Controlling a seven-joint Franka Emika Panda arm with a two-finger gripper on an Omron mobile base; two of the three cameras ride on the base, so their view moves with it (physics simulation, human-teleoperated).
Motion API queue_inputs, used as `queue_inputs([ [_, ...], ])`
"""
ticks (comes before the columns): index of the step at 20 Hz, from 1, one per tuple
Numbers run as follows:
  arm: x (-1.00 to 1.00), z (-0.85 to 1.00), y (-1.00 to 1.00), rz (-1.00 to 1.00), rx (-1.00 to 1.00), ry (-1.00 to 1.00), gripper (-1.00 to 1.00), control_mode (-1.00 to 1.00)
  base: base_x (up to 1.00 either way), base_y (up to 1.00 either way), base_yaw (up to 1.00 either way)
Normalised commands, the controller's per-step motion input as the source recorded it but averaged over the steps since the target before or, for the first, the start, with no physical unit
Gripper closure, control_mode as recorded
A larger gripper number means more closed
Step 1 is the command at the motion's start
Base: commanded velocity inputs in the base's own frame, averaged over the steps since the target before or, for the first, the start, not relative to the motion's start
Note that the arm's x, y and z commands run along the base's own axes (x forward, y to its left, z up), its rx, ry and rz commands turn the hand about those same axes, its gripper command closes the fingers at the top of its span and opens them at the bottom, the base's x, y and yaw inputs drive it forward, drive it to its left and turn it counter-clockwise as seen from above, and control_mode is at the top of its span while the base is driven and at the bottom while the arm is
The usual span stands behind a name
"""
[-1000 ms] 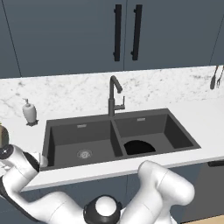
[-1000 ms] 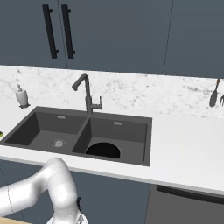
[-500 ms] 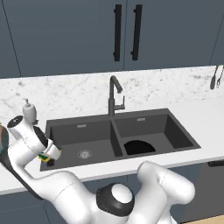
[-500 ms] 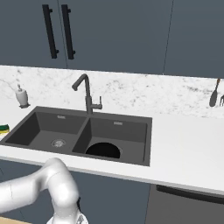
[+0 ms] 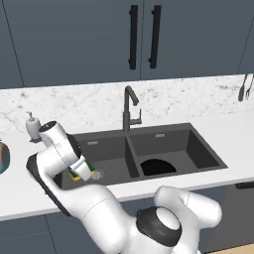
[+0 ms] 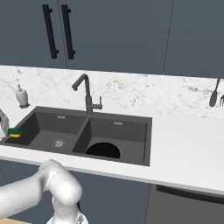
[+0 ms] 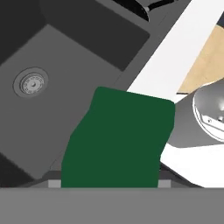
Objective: Pick the pan and sponge and place them into the sink. Then turn on the water.
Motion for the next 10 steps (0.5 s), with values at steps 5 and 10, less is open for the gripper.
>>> queue_inputs([
  [5,-0.21,0.24,-1.00,0.01,0.01,-0.09,1.00,-1.00,0.00,0.00,0.00],
  [10,-0.15,0.21,-1.00,0.03,0.00,-0.10,1.00,-1.00,0.00,0.00,0.00],
])
